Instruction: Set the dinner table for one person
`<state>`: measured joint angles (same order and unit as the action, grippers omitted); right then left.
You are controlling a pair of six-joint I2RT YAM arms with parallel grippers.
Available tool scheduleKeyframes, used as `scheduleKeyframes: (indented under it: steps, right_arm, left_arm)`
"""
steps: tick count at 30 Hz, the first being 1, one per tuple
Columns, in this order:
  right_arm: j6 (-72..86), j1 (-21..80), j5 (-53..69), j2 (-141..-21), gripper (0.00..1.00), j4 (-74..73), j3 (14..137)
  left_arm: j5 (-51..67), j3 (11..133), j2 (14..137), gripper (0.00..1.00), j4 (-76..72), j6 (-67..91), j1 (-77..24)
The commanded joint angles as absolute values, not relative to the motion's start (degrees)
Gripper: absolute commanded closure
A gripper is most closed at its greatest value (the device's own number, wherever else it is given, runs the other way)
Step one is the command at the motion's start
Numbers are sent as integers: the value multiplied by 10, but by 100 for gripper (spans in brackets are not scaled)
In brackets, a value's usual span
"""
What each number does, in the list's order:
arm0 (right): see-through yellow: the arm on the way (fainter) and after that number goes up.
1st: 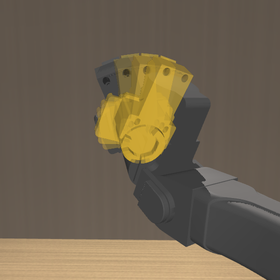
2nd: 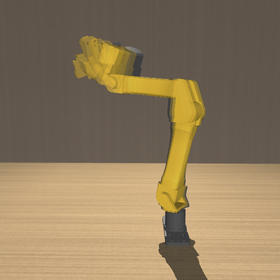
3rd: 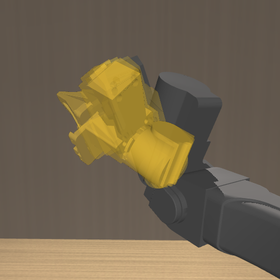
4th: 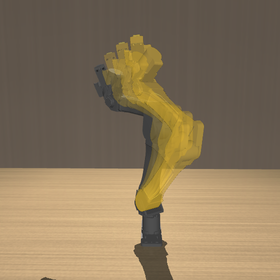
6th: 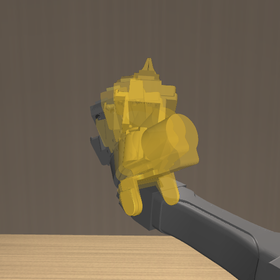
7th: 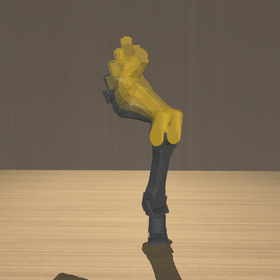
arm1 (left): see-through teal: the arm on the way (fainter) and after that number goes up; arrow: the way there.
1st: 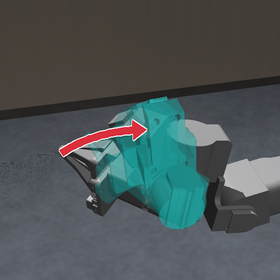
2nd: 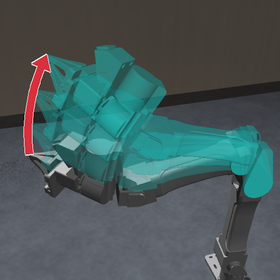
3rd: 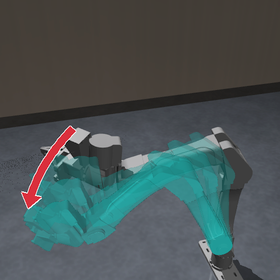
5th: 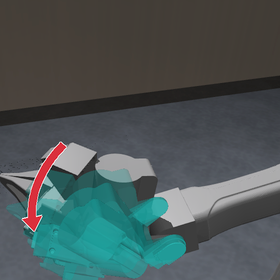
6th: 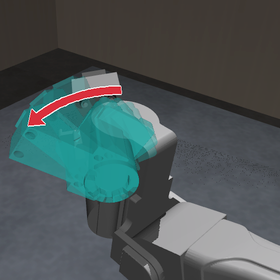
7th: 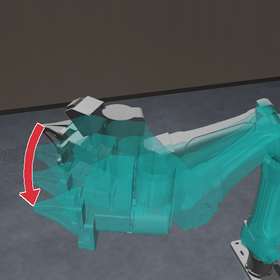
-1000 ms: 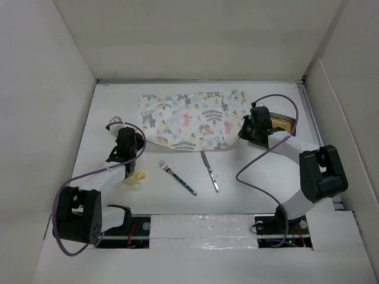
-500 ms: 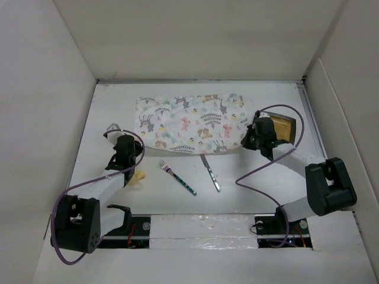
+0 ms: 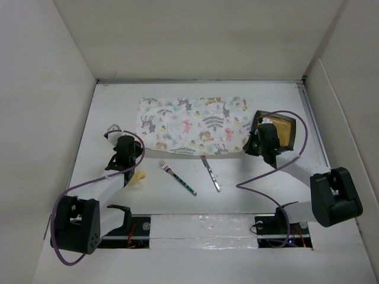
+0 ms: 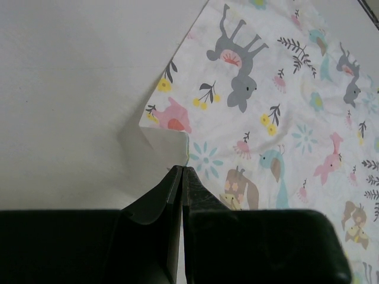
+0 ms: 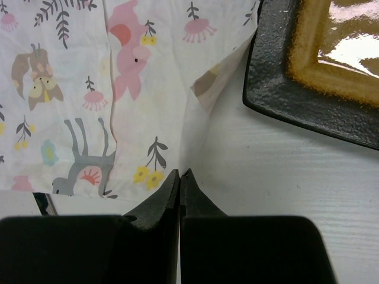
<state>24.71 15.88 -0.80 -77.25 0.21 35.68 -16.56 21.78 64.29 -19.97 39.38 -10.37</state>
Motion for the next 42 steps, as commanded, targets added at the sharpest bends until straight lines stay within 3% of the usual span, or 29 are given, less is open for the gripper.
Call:
scheduleKeyframes:
  steps: [1, 6, 8, 12, 23, 26, 30, 34, 39, 42]
  right_arm:
    - [245, 160, -7, -769, 100, 4, 364]
    - [250, 160, -4, -780, 94, 6, 373]
    - [250, 160, -4, -780, 94, 6, 372]
    - [246, 160, -4, -780, 87, 3, 377]
    - [229, 165, -50, -706, 43, -81, 414]
    - [232, 160, -73, -666, 40, -87, 420]
    - [245, 93, -81, -623, 38, -77, 435]
    - [271, -4, -51, -615, 29, -33, 440]
    - [313, -126, -70, -673, 18, 45, 430]
    - [319, -203, -5, -767, 17, 65, 450]
  left_arm:
    - [-156, 213, 623, 100, -200, 387, -100]
    - [-149, 200, 621, 100, -198, 393, -100]
    - [-144, 194, 617, 92, -199, 392, -100]
    - [-140, 188, 605, 87, -200, 390, -100]
    - [-98, 245, 480, 75, -180, 386, -135]
    - [-54, 276, 460, 73, -180, 386, -135]
    - [54, 325, 445, 70, -181, 388, -135]
    - [149, 391, 427, 66, -134, 379, -135]
    - [237, 478, 355, 52, -52, 330, -135]
    - [251, 504, 307, 45, -7, 275, -135]
